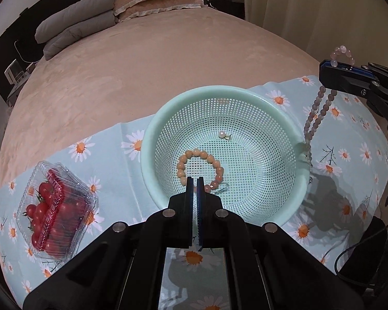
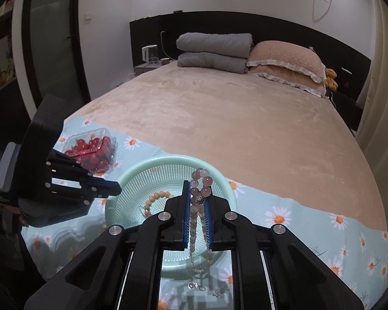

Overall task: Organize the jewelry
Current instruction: 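Carry the pink bracelet into the basket with the right tool while the left tool pinches at a hoop earring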

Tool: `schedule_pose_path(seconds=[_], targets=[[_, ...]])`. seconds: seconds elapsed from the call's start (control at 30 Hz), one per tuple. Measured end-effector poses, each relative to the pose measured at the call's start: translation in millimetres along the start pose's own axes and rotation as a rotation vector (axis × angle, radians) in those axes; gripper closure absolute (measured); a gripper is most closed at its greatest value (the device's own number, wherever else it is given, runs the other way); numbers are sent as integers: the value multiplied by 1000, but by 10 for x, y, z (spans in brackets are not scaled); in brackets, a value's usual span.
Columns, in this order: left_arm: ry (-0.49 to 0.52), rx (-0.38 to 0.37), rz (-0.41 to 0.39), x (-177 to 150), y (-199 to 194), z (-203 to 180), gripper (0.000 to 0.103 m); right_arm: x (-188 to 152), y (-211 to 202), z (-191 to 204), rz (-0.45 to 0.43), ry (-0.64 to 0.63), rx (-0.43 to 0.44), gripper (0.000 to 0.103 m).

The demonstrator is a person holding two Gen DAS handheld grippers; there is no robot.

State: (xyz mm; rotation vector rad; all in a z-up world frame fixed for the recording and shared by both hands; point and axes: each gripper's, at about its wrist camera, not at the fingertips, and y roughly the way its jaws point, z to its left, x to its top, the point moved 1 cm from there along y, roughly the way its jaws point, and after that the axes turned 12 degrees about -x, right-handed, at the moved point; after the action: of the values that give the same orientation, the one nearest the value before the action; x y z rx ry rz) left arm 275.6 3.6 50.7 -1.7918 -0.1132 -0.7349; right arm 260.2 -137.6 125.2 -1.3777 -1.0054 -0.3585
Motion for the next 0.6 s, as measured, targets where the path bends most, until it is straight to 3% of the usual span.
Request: schedule_pose_path(seconds=[0.27, 0.5, 0.57, 0.6], targets=[[-3, -3, 18, -36, 197, 123, 100, -97, 462, 122, 51, 12, 62, 94], [-3, 2, 21, -71, 254, 168, 100, -331, 783, 180, 135, 11, 45, 89], [-3, 3, 6, -75, 234, 164, 92, -368, 797, 163, 140, 5, 5, 62], [-4, 7, -1, -77, 218, 160, 85, -384, 772, 160, 128, 1, -31, 30]])
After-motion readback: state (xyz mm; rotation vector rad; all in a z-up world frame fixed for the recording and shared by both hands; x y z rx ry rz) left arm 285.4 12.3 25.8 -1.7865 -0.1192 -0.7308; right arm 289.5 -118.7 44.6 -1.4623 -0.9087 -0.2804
